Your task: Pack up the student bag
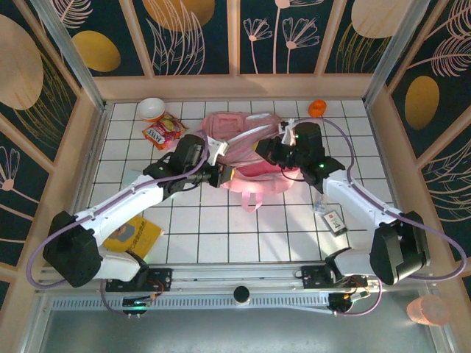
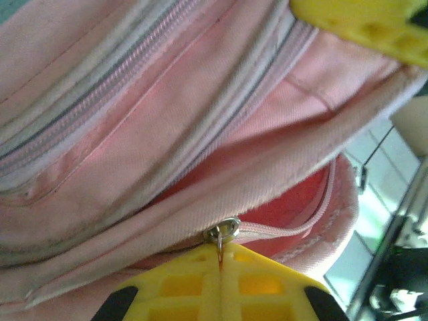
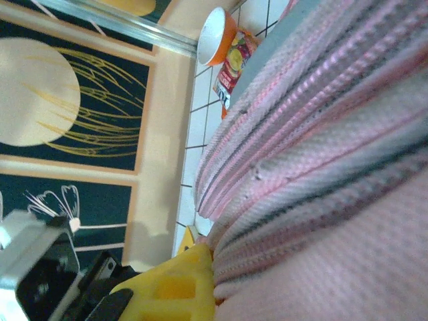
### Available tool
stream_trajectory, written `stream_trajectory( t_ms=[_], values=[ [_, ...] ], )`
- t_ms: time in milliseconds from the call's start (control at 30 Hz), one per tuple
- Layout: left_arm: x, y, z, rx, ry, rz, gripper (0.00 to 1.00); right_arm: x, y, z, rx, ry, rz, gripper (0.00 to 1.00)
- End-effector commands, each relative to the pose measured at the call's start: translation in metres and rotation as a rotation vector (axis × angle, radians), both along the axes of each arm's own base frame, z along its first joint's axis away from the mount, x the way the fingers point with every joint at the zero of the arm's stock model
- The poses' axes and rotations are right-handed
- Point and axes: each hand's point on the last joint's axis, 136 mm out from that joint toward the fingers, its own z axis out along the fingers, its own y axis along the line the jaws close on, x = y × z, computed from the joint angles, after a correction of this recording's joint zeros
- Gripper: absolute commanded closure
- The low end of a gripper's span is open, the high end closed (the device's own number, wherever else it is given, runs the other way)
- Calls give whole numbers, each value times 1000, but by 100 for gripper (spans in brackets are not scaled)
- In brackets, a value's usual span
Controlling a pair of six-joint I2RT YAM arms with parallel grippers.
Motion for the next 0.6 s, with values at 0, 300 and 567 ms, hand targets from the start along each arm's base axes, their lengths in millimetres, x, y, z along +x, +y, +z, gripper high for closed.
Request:
stream_trajectory(
  t_ms=[0,300,567],
  values=[
    [9,-16,33,-259,146,94,100,-8,17,18,-15,-147,73,100],
    [-9,-26,35,-464,365,96,100,-22,27,1,-104,-256,130,100],
    [-39,-20,14,-260,326,-82,100,-27,20,-10,-116,-241,213,100]
  ],
)
